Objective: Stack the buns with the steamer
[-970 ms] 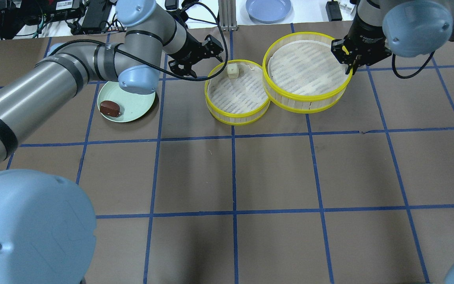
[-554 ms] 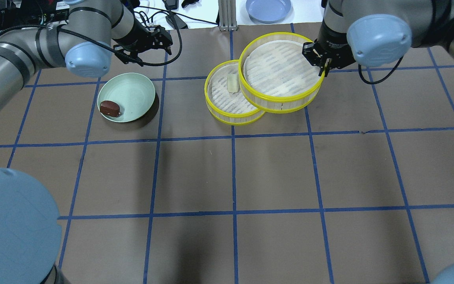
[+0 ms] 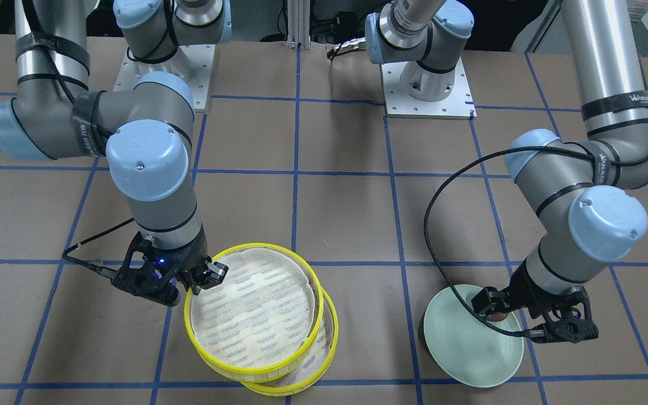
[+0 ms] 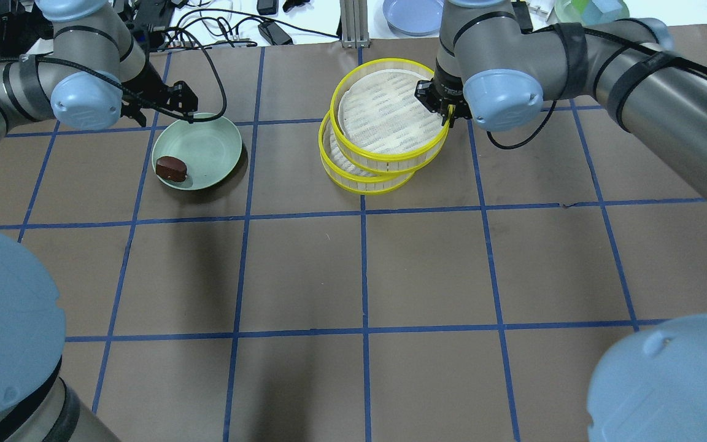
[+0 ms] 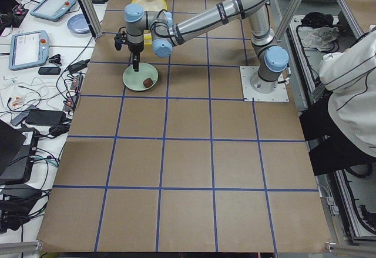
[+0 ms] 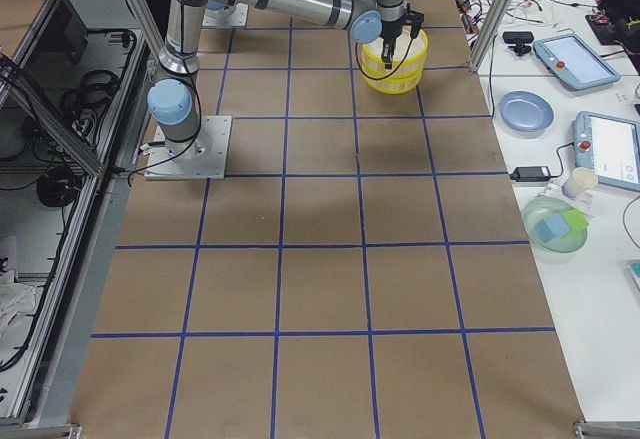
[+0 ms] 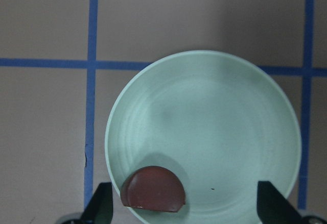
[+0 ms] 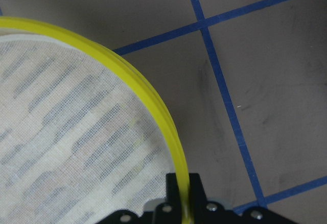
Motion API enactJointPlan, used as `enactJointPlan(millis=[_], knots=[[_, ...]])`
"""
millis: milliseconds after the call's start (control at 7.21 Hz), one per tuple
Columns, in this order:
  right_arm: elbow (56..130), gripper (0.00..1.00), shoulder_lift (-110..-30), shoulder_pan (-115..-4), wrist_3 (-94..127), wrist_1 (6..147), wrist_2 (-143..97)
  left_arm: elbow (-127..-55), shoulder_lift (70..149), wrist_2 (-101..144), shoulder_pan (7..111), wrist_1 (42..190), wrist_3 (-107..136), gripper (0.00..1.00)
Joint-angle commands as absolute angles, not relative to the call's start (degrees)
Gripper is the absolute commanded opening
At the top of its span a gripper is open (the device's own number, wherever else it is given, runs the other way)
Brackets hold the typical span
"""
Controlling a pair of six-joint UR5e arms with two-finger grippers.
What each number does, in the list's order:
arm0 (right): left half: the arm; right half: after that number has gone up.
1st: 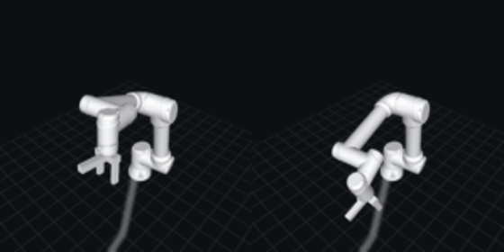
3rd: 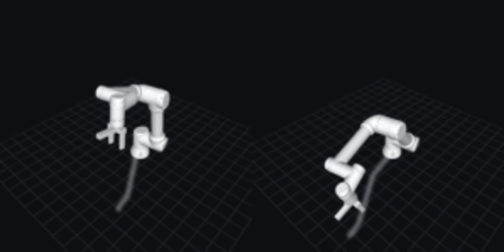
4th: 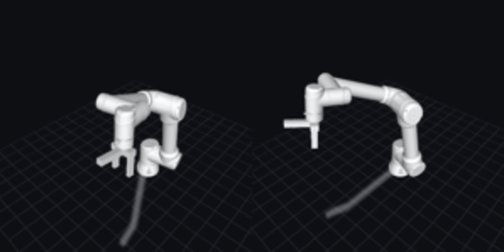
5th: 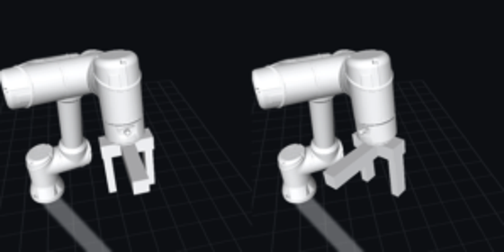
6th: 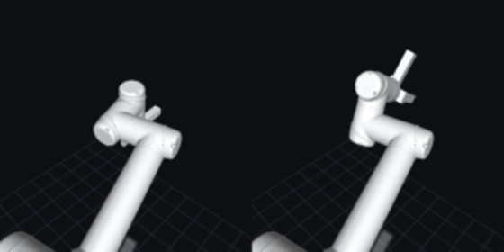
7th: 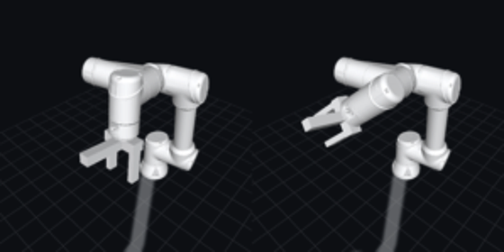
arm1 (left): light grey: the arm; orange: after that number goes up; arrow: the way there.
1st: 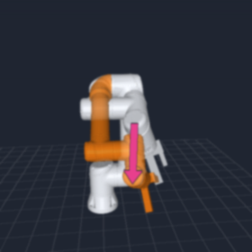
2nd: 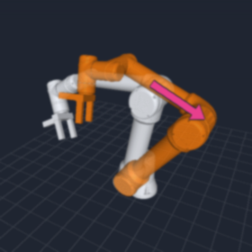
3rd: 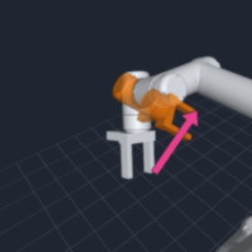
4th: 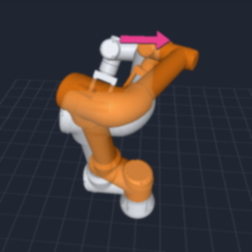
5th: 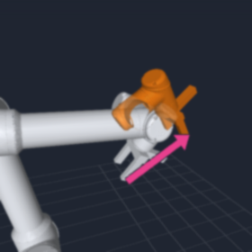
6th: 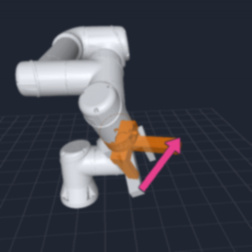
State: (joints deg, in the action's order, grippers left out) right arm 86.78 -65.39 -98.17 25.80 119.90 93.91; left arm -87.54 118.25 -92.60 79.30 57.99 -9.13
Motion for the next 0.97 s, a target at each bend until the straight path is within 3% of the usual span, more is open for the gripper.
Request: enactJointPlan(millis=[0, 277, 416, 554, 693, 832], knots=[[86.2, 0.0, -63.4, -98.4, 25.8, 121.4, 93.7, -90.8, 120.8, -93.9, 78.3, 57.3, -11.9, 1.0], [86.1, 0.0, -61.7, -99.3, 27.5, 123.4, 93.8, -90.9, 123.5, -93.9, 78.3, 57.4, -11.8, 1.0], [86.1, 0.0, -61.4, -99.8, 29.2, 123.5, 93.5, -90.8, 123.5, -93.9, 78.3, 57.3, -12.0, 0.74], [86.1, 0.0, -60.7, -101.2, 30.1, 123.7, 93.8, -90.5, 123.5, -94.1, 78.3, 57.3, -12.1, 0.33], [86.1, 0.0, -60.6, -101.2, 30.0, 123.7, 94.3, -89.8, 123.5, -94.2, 78.3, 57.3, -12.0, 0.06], [86.1, 0.0, -60.5, -101.3, 30.2, 123.7, 94.4, -89.6, 123.4, -94.0, 78.2, 57.3, -12.9, 0.0]])
